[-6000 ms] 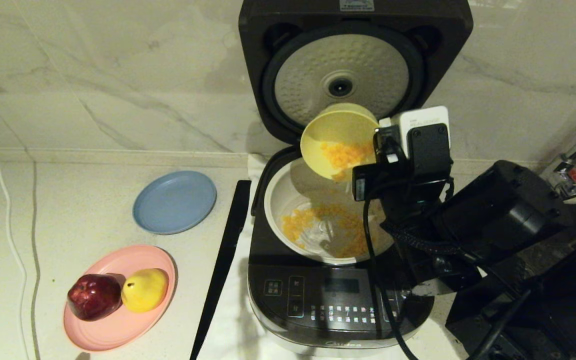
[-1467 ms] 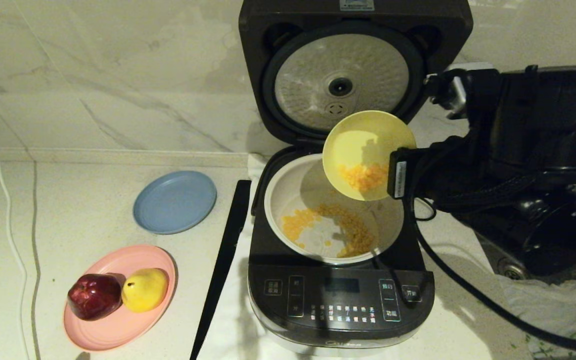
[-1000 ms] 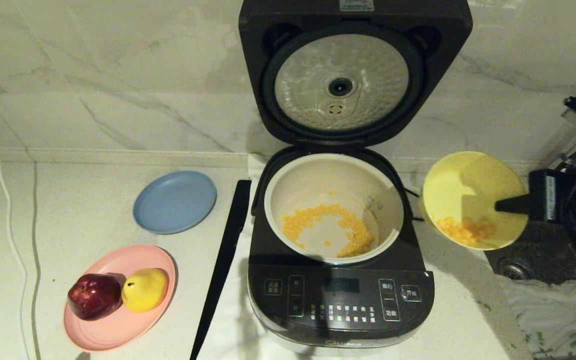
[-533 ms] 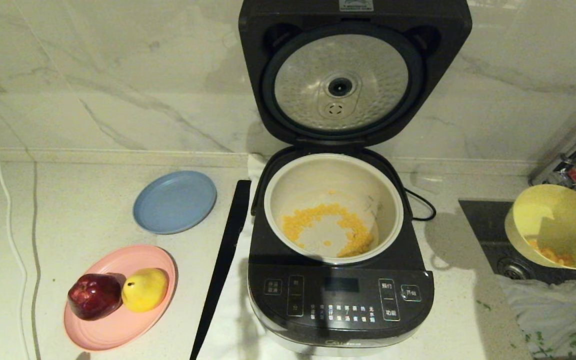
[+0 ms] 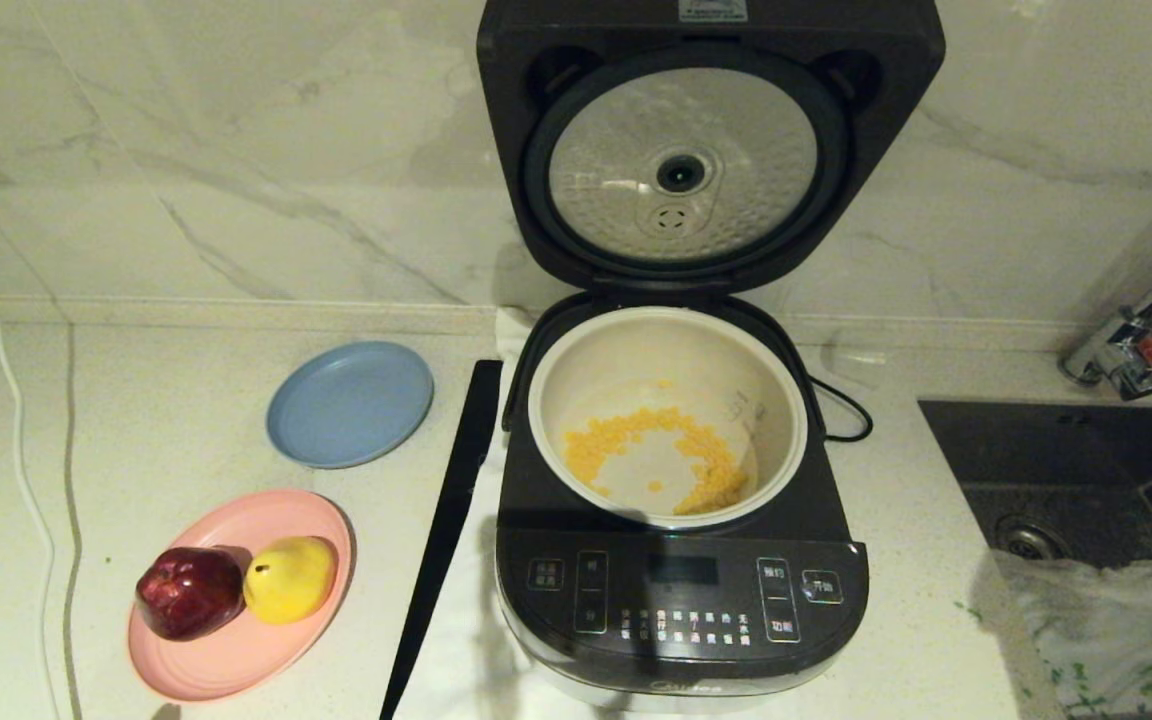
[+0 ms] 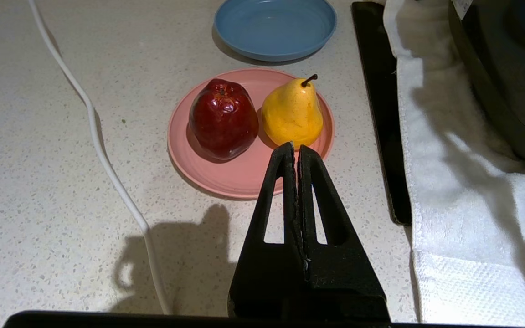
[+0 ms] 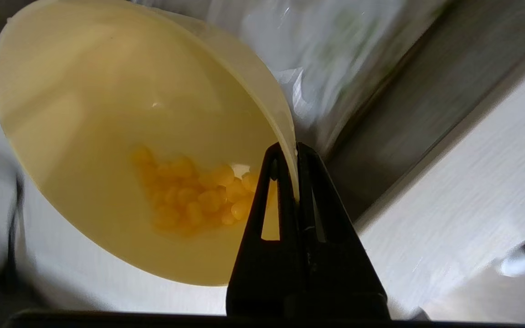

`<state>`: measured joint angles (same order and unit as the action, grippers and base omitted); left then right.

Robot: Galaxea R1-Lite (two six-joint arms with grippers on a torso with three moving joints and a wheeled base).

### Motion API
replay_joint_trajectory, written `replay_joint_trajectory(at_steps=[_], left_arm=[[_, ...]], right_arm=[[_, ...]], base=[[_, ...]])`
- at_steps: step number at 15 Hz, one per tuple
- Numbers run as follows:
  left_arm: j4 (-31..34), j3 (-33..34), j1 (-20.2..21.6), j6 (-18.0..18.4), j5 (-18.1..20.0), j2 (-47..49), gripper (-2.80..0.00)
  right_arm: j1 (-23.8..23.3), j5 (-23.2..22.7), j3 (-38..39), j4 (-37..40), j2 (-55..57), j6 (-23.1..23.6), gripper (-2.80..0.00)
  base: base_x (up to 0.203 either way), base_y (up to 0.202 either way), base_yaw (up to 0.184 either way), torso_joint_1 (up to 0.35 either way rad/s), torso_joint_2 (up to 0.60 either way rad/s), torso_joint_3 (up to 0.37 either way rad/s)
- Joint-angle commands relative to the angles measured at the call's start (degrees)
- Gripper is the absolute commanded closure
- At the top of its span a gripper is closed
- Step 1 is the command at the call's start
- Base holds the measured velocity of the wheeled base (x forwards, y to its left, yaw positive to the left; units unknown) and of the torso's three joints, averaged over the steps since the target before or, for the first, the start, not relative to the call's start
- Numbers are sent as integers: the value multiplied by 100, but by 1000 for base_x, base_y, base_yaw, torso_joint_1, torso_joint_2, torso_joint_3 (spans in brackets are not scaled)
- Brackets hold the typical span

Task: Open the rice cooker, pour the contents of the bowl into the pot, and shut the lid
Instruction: Fill a bowl with water from the tap

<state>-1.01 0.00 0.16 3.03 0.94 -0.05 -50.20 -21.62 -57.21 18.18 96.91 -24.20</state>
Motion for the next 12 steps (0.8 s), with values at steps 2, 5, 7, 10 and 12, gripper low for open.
replay_joint_trajectory(at_steps=[2, 5, 7, 10, 12], left_arm=[[-4, 44, 2, 4, 1, 5, 0], [-4, 44, 2, 5, 3, 5, 0], [-4, 44, 2, 5, 3, 5, 0], [-4, 44, 2, 5, 3, 5, 0], [-4, 44, 2, 5, 3, 5, 0]], right_arm=[[-766, -112, -526, -219, 1133, -6, 0], [-1021, -309, -828, -439, 1525, -14, 0], [-1109, -376, -1219, -424, 1726, -42, 0], [-1155, -456, -1677, -383, 1962, -79, 0], [-1152, -458, -1910, -326, 2106, -85, 0]], base=[[0, 0, 0, 0, 0, 0], [0, 0, 0, 0, 0, 0], [0, 0, 0, 0, 0, 0], [0, 0, 0, 0, 0, 0], [0, 0, 0, 0, 0, 0]])
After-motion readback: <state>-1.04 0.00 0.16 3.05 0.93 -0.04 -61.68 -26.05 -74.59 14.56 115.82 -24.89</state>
